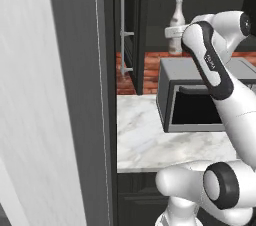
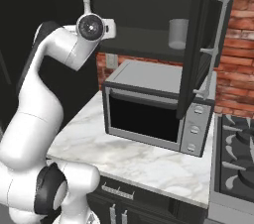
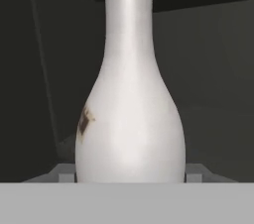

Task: There is a bowl on the dining counter. Grab a lemon wedge from the fridge and place it in the bowl. Then get the liquor bottle and glass cup from the cabinet and place them next to the bowl.

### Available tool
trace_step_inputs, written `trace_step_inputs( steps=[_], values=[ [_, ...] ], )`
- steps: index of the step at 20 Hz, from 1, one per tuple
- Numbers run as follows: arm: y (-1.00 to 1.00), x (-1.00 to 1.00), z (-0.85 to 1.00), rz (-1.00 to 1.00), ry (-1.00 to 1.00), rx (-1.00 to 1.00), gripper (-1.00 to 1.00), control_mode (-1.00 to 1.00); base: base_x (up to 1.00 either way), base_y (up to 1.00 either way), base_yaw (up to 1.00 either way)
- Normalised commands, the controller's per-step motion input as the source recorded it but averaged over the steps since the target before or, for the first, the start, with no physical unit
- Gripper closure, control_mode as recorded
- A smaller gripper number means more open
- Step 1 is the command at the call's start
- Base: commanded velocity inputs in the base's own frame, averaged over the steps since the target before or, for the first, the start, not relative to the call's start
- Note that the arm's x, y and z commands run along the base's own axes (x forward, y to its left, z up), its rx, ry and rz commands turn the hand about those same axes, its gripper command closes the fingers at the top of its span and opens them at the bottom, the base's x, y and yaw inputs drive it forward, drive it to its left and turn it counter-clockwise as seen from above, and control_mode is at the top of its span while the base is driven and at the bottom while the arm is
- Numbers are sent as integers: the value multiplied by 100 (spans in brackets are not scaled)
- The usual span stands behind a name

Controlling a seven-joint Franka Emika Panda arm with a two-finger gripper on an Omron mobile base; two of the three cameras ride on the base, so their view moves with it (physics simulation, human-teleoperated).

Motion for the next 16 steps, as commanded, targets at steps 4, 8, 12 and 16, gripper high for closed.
trace_step_inputs(
  steps=[4,8,12,16],
  values=[
    [-21,-100,0,4,-9,0,100,-100,0,0,0],
    [-16,-100,0,3,-8,0,100,-100,0,0,0],
    [-19,-100,-1,2,-3,0,100,-100,0,0,0],
    [-19,-100,-10,1,-1,0,100,-100,0,0,0]
  ],
)
